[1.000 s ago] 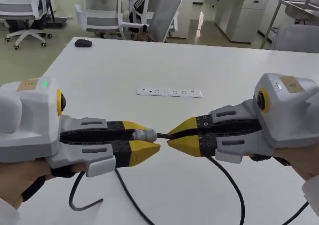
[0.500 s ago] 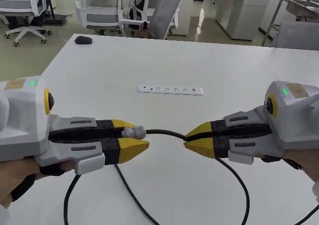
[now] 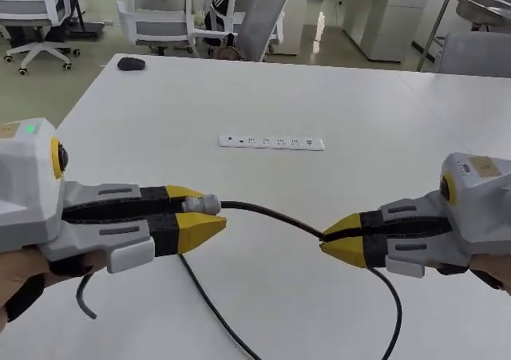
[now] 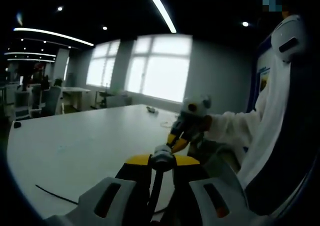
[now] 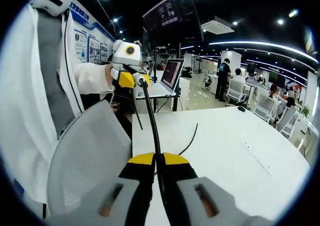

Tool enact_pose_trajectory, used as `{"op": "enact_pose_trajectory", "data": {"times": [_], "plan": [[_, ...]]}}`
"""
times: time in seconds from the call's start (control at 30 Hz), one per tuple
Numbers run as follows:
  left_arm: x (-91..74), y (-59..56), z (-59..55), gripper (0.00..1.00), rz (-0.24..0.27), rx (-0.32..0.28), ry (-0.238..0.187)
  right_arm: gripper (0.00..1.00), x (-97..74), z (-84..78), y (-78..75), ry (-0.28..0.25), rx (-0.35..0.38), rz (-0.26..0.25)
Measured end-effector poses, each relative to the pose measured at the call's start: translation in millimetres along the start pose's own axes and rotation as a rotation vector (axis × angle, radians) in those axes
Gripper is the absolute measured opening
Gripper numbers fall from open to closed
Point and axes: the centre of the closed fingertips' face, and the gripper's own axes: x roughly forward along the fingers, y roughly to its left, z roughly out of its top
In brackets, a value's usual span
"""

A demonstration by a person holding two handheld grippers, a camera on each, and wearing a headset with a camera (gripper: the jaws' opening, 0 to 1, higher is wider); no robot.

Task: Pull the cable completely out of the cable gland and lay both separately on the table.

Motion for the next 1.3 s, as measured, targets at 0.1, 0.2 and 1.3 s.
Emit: {"op": "enact_pose_trajectory", "data": {"times": [0.1,0.2,1.3], "plan": [[1.4,-0.7,1.1,0.17,-0.002,0.003,0.001,0.03,-0.5,-0.9,0.3,-0.001,0.004,-0.001],[2.1,-1.3,3.0,0.17,-0.003,0.002,-0.004,0.04,-1.4,-0.3,1.5,-0.008,0.010,0.004],[14.9,-19.3,16.5,0.17,-0.092,0.038,-0.031,0.14,38.6,95.6,27.3,-0.243,-0.087,0.188]]}}
